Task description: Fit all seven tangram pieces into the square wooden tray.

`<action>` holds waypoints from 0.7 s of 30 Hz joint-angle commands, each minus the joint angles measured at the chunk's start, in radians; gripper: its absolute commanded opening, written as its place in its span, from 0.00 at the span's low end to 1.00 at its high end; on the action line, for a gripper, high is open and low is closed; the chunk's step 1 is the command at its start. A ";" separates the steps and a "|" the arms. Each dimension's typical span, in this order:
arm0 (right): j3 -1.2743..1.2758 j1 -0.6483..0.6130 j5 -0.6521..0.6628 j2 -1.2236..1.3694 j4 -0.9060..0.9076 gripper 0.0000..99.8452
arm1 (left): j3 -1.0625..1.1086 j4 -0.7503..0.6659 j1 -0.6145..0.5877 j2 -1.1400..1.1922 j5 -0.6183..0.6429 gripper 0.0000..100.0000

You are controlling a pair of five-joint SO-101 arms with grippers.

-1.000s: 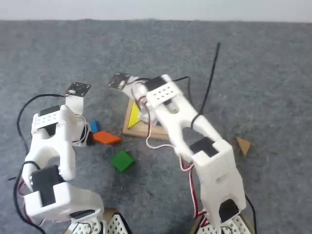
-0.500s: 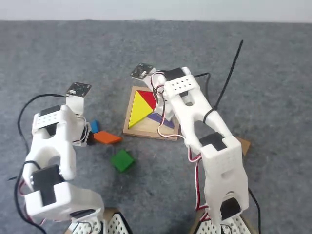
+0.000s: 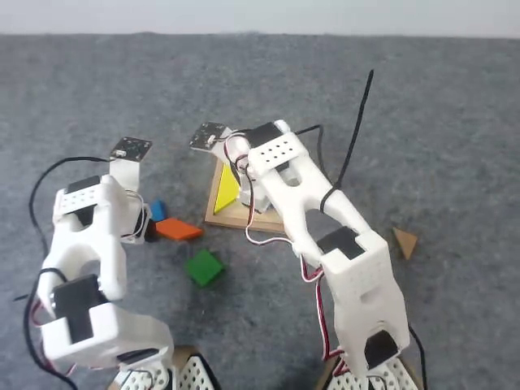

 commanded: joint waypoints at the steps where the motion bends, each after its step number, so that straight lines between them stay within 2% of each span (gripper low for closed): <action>1: -0.055 0.013 0.057 0.007 -0.028 0.27 | 0.001 -0.023 -0.017 -0.057 -0.002 0.15; 10: -0.055 0.038 0.087 0.054 -0.059 0.26 | 0.263 -0.203 -0.011 -0.325 -0.002 0.15; 15: -0.055 0.036 0.084 0.053 -0.058 0.12 | 0.348 -0.250 0.002 -0.431 0.000 0.15; 18: -0.055 0.042 0.008 0.053 -0.042 0.10 | 0.335 -0.247 0.005 -0.414 0.000 0.15; 21: -0.068 0.044 -0.123 0.061 -0.015 0.12 | 0.314 -0.244 0.005 -0.382 0.003 0.15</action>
